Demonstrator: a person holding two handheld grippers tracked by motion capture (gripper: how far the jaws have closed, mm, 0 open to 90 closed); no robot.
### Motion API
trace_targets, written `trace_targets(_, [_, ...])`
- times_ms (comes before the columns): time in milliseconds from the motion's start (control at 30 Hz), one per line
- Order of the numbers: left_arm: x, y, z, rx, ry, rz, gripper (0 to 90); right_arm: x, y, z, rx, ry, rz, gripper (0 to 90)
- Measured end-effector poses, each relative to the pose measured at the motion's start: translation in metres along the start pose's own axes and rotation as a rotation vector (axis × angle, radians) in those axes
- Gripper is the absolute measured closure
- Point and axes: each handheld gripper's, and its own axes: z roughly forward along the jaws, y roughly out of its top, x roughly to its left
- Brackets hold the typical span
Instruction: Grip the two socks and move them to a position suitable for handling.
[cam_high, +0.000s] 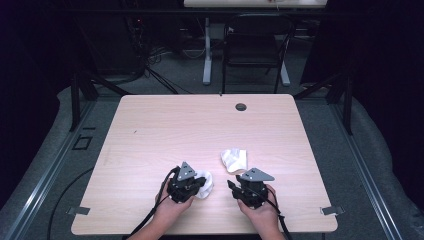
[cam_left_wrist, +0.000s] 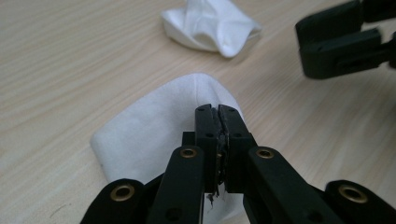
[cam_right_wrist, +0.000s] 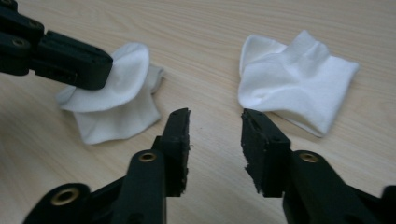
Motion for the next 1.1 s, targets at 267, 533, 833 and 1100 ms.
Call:
trace_targets(267, [-0.003, 0.007, -0.010, -0.050, -0.059, -0.058, 87.9, 0.023, 0.001, 0.018, 0.086, 0.084, -0.082, 90.0])
trace_targets(533, [-0.004, 0.007, -0.011, -0.049, -0.054, -0.046, 87.9, 0.038, -0.003, 0.036, 0.121, 0.106, -0.124, 89.9])
trace_targets(833, [0.019, -0.007, -0.030, -0.020, 0.062, -0.011, 86.9, 0.032, -0.006, 0.035, 0.171, 0.095, -0.122, 90.0])
trace_targets(1100, [0.055, -0.037, -0.042, 0.043, 0.159, -0.087, 76.7, 0.033, -0.006, 0.035, 0.174, 0.093, -0.128, 90.0])
